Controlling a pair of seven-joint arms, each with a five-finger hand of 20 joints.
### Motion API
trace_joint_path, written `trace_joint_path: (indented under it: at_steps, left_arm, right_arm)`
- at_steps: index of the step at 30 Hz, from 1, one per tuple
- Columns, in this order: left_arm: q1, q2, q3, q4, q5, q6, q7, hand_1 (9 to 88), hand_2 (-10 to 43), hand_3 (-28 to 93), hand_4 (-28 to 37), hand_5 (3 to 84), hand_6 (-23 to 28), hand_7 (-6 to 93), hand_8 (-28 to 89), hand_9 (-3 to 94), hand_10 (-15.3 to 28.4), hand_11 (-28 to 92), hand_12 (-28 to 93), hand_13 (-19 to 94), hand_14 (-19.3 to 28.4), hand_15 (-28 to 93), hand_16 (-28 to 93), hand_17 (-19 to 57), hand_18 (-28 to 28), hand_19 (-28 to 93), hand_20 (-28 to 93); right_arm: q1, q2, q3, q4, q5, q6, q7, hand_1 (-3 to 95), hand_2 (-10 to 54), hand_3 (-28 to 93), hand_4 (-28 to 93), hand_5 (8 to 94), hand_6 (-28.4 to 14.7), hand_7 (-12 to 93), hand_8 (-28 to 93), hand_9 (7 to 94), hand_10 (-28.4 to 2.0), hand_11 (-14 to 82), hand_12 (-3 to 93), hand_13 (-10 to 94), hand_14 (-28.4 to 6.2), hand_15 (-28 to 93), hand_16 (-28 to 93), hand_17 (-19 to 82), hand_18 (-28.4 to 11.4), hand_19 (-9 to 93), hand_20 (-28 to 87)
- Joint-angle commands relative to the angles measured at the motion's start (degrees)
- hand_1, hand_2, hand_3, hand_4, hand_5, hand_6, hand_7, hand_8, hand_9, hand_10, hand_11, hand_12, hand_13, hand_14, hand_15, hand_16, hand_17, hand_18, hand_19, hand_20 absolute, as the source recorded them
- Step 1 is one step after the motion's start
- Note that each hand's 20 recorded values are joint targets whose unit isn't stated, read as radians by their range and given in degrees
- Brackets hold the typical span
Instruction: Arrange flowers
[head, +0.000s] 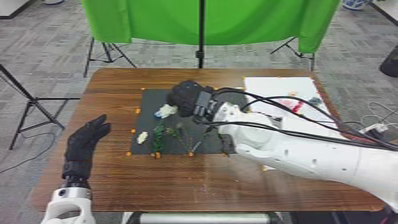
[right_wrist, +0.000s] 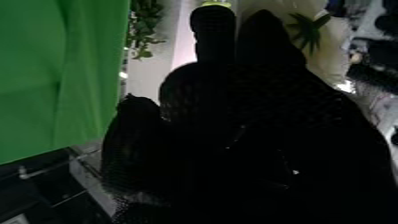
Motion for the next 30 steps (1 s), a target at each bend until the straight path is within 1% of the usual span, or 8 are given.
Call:
trace_joint_path:
  at_steps: [1, 3, 9, 15, 19, 23, 27, 30]
  left_arm:
    - [-0.3, -0.39, 0.14, 0.71, 0.13, -1.15, -0.49, 18.4, 8.2, 64, -28.3, 45.1, 5.2, 8.9, -6, 43.8, 13.1, 17, 15, 31, 16.6, 22, 3, 0.9, 14.3, 9, 20]
    - [-0.2, -0.43, 0.07, 0.7, 0.07, -1.17, -0.49, 18.2, 8.0, 64, -28.3, 45.1, 5.2, 8.9, -6, 43.8, 13.0, 17, 15, 31, 16.7, 22, 3, 0.9, 14.3, 9, 20]
    - [-0.2, -0.53, 0.11, 0.7, 0.11, -1.39, -0.48, 18.4, 8.0, 64, -28.3, 45.2, 5.2, 8.9, -5, 43.8, 13.1, 17, 15, 31, 16.7, 22, 3, 0.9, 14.3, 9, 20]
    - [-0.4, -0.4, 0.13, 0.81, 0.12, -1.56, -0.6, 18.3, 7.9, 64, -28.3, 45.1, 5.2, 9.1, -5, 43.7, 13.1, 17, 15, 31, 16.6, 22, 3, 0.8, 14.3, 9, 20]
    - [-0.3, -0.38, -0.04, 0.7, 0.08, -1.6, -0.54, 18.2, 8.0, 64, -28.3, 45.1, 5.2, 9.0, -5, 43.8, 13.0, 17, 15, 31, 16.7, 22, 3, 0.8, 14.3, 9, 20]
    - [-0.5, -0.25, -0.11, 0.72, 0.11, -1.68, -0.91, 18.2, 8.0, 64, -28.3, 45.1, 5.1, 9.1, -5, 43.8, 13.0, 17, 15, 31, 16.7, 22, 3, 0.8, 14.3, 9, 20]
    - [-0.6, -0.13, -0.08, 0.8, 0.09, -1.68, -1.05, 18.2, 7.8, 64, -28.3, 45.0, 5.1, 9.1, -5, 43.8, 13.1, 17, 15, 31, 16.6, 22, 3, 0.8, 14.3, 9, 20]
    - [-0.8, -0.14, 0.0, 0.88, 0.14, -1.74, -1.15, 18.2, 7.6, 65, -28.3, 45.0, 5.1, 9.1, -5, 43.8, 13.1, 17, 15, 31, 16.6, 22, 3, 0.8, 14.3, 9, 20]
  right_arm:
    - [-0.2, -2.1, -1.1, 2.7, -2.4, -2.2, 0.0, 60.8, -9.5, 59, -22, 76.0, 5.5, 21, 3, 81.7, -7.1, 2.2, 29.5, 90, -0.7, 56, 35, 63, -9.8, 93, 54]
    - [-0.1, -2.4, -1.4, 3.1, -2.5, -2.6, 0.4, 60.4, -9.5, 60, -21, 75.4, 5.5, 20, 2, 80.6, -7.2, 2.1, 29.1, 90, -0.7, 56, 35, 63, -9.8, 93, 54]
    - [-0.4, -2.6, -1.2, 2.6, -1.5, -4.6, 1.6, 59.4, -9.5, 60, -21, 71.3, 4.9, 21, 2, 75.5, -7.8, 6.0, 25.5, 90, -0.5, 57, 34, 63, -9.6, 93, 54]
    - [-0.6, -3.2, -1.9, 2.7, -2.2, -5.0, 2.9, 59.1, -9.5, 59, -21, 70.5, 4.8, 20, 1, 74.8, -8.1, 6.6, 24.9, 89, -0.6, 57, 34, 62, -9.5, 93, 54]
    - [-1.1, -3.6, -1.7, 3.1, -2.5, -6.2, 2.9, 58.9, -9.5, 59, -21, 70.1, 4.8, 20, 1, 73.8, -8.1, 7.2, 24.3, 89, -0.6, 57, 34, 62, -9.4, 93, 54]
    - [-1.4, -3.5, -1.5, 2.9, -2.5, -7.8, 3.5, 58.8, -9.5, 59, -21, 68.8, 4.8, 21, 1, 71.3, -8.7, 9.4, 22.0, 89, -0.5, 57, 34, 62, -9.3, 93, 54]
    - [-1.7, -3.3, -1.3, 2.8, -2.7, -8.2, 3.7, 56.2, -9.5, 63, -22, 65.2, 4.9, 21, 0, 69.1, -9.4, 11.7, 19.6, 89, -0.5, 57, 33, 62, -9.1, 93, 53]
    - [-2.0, -3.1, -1.1, 2.9, -2.8, -8.8, 3.7, 55.4, -9.5, 64, -22, 64.4, 4.9, 20, -1, 68.4, -9.6, 12.4, 18.1, 88, -0.4, 57, 33, 62, -9.1, 93, 53]
